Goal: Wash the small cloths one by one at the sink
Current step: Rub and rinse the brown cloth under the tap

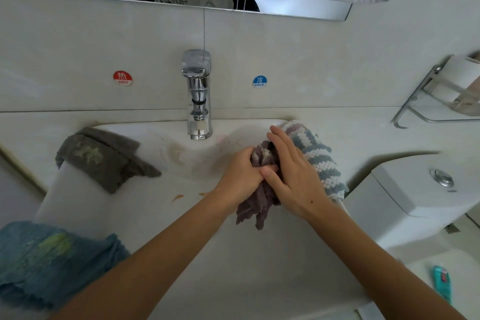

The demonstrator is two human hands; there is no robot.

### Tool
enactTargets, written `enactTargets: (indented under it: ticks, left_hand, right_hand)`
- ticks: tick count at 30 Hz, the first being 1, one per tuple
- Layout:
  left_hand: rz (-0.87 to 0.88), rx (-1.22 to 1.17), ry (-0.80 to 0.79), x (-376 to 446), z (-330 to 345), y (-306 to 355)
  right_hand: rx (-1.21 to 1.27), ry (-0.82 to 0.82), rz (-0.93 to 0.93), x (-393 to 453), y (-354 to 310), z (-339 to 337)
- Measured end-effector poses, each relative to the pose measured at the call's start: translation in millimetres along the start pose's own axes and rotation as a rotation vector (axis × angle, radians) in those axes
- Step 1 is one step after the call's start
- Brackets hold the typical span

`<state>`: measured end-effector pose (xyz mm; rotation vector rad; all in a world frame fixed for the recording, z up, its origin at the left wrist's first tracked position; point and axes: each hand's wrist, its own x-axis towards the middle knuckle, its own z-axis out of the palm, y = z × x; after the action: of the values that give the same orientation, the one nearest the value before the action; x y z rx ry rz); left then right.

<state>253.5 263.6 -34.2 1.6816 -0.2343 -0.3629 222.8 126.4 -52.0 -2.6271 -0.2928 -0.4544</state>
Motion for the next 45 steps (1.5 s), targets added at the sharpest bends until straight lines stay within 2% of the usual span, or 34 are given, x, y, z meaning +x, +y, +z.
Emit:
enactTargets:
  ticks: [8, 16, 18, 22, 24, 26, 30, 34, 38, 45]
  left_hand:
    - [-0.017, 0.015, -0.048, 1, -2, 1]
    - [-0.038, 0.08, -0.1, -17, -27, -3]
    - [-0.059, 0.081, -0.113, -21, -39, -5]
    - [-0.142, 0.102, -0.088, -25, -65, -10]
    - [-0.161, 0.077, -0.029, -25, -76, -13]
    - [-0.167, 0.042, 0.014, -25, -85, -13]
    - [-0.172, -0.036, 0.063, -28, -99, -14]
    - [-0.099, -0.032, 0.11, -30, -104, -14]
    - [-0.043, -0.031, 0.142, -27, -105, -13]
    - [0.065, 0.364, 0.229, -24, -112, -18]
  right_hand:
    - [-0.047, 0.002, 0.03, 1, 3, 2]
    - [-0.084, -0.013, -0.045, 0, 5, -4]
    - [-0.068, 0.062, -0.098, 0, 3, -7]
    - [-0.002, 0.354, -0.273, 6, -16, -12]
    - [0.09, 0.384, -0.305, 13, -29, -7]
    - [0.25, 0.293, -0.236, 21, -44, 1]
    - [0.573, 0.105, 0.103, 40, -68, 25]
    - [0.908, -0.088, 0.414, 54, -71, 44]
    - [0.972, -0.265, 0.374, 49, -63, 49]
    - [0.657, -0.183, 0.219, 47, -60, 44]
